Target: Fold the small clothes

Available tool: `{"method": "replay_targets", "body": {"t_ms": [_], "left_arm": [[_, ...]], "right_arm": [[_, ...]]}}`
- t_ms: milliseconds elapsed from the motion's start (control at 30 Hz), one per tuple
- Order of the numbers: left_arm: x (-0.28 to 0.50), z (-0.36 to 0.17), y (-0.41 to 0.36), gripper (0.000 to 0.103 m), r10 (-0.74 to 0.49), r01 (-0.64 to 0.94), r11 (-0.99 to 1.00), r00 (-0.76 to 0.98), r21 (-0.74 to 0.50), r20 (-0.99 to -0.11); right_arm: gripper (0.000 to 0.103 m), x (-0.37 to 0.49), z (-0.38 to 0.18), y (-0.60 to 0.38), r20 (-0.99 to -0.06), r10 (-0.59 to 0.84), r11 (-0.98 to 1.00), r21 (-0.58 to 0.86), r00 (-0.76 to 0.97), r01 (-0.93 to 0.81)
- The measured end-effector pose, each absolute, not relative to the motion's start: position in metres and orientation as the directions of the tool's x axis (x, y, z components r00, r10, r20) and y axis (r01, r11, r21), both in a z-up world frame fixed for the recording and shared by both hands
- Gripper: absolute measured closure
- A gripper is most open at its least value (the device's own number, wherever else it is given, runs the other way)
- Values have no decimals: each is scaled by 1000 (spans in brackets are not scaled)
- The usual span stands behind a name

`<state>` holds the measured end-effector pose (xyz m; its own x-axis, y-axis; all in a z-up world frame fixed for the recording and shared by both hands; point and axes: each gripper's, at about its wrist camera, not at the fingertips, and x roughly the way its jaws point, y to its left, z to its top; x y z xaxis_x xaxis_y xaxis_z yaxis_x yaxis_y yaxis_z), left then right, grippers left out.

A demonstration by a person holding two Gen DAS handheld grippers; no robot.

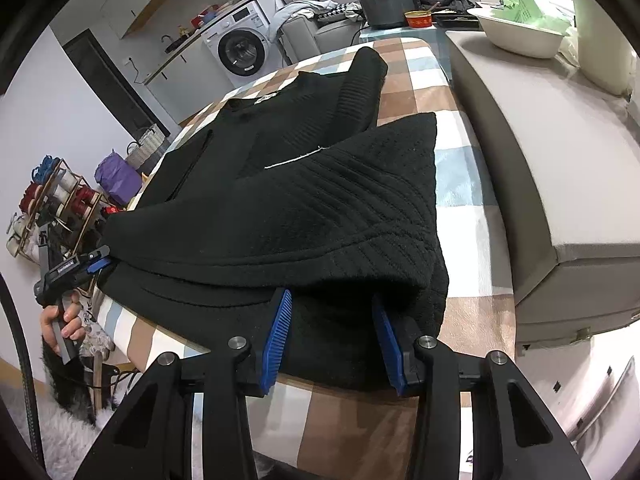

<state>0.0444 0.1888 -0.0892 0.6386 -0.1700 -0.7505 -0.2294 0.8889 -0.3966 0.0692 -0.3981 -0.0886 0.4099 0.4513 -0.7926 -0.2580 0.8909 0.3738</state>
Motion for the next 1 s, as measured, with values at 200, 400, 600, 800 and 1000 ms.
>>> {"method": "replay_targets", "body": {"t_ms": [200,400,600,800,1000], "left_arm": [[43,-98,195,51,-172,-239,884,633,-402,-755],[53,-98,194,51,-130,-261,891,639,-372,-758],[55,-85,187,51,-44,-259,922,671,-290,-740],[56,-74,181,51,-110,-186,926,697,-327,-708],[63,-76,183,51,-142,-184,913,694,-365,-706]], "right_arm": [[59,69,-90,-398,-792,450,891,370,413,-262],[59,69,-90,-397,-796,444,894,361,411,-266],[59,69,-91,-398,-797,444,894,361,410,-267],[59,69,-92,-398,-795,447,893,365,410,-264],[59,70,-90,-401,-788,445,894,368,424,-256]]}}
